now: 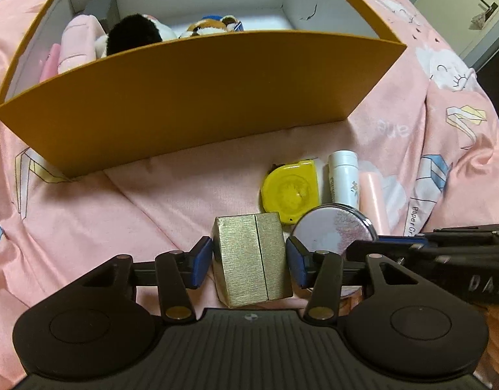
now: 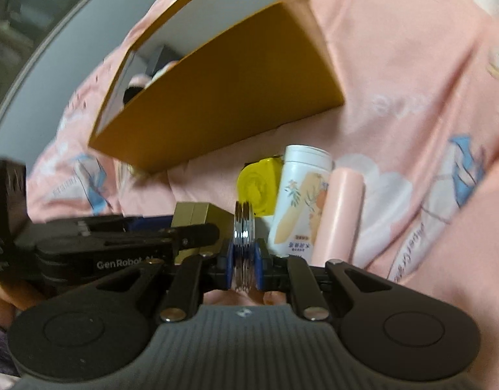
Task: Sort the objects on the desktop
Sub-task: 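Carry glass jar in right tool into box while left tool carries gold box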
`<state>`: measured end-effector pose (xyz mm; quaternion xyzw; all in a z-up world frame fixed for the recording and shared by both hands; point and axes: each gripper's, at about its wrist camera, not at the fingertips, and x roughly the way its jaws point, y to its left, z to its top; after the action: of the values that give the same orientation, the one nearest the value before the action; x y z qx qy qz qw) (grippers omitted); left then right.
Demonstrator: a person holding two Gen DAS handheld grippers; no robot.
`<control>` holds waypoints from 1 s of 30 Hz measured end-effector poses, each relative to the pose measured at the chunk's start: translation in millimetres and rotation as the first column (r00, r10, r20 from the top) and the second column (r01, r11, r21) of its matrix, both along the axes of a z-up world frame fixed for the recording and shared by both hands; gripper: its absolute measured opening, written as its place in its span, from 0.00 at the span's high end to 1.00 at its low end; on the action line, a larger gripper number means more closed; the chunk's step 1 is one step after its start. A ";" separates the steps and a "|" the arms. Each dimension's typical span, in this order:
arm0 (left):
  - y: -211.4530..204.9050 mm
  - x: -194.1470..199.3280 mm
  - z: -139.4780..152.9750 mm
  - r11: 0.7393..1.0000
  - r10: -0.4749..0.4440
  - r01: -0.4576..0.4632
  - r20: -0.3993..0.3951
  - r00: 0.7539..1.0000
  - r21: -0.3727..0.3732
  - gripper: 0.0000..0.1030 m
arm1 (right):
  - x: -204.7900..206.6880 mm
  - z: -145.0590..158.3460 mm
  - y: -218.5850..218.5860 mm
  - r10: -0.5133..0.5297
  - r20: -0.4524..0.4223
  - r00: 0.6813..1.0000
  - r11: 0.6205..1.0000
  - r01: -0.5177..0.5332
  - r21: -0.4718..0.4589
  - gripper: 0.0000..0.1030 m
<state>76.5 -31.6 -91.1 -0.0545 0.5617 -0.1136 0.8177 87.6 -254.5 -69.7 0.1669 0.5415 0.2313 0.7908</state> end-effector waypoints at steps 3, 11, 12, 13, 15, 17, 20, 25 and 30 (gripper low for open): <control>1.6 -6.8 13.4 1.000 -0.020 0.020 0.031 0.999 -0.006 0.45 | -0.4 9.9 -4.2 -0.023 0.031 0.999 1.000 0.023 0.012 0.87; 22.2 -24.5 75.2 0.995 -0.013 0.028 0.148 0.989 -0.100 0.45 | 5.6 61.0 -5.5 0.002 0.156 0.988 0.999 -0.009 0.042 0.87; 24.1 -23.8 83.1 0.993 -0.010 0.029 0.162 0.987 -0.111 0.45 | 7.0 68.0 -5.9 0.007 0.171 0.985 0.999 -0.015 0.050 0.87; 27.1 -23.3 90.5 0.993 -0.005 0.026 0.175 0.985 -0.119 0.45 | 9.3 76.0 -5.3 0.011 0.188 0.982 0.998 -0.022 0.054 0.87; 34.9 -19.5 108.7 0.990 0.009 0.020 0.207 0.978 -0.139 0.45 | 15.0 89.4 -2.4 0.018 0.219 0.976 0.998 -0.031 0.057 0.87; 42.0 -12.5 124.6 0.988 0.017 0.020 0.242 0.970 -0.152 0.45 | 22.4 102.6 1.0 0.025 0.250 0.968 0.998 -0.040 0.054 0.87; 54.6 2.2 145.7 0.987 0.041 0.005 0.283 0.958 -0.162 0.45 | 36.2 118.5 7.0 0.034 0.280 0.959 0.997 -0.051 0.054 0.87; 74.4 36.2 166.0 0.988 0.093 -0.047 0.325 0.941 -0.145 0.45 | 74.8 134.6 20.9 0.031 0.302 0.953 0.997 -0.049 0.053 0.87; 90.1 94.5 166.3 0.981 0.147 -0.102 0.297 0.944 -0.164 0.45 | 128.8 133.1 41.7 0.035 0.271 0.962 0.998 -0.047 0.038 0.87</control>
<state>171.0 58.4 75.2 -0.1314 0.4132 -0.1095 0.8944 216.4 -212.8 63.4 0.1400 0.4266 0.2800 0.8486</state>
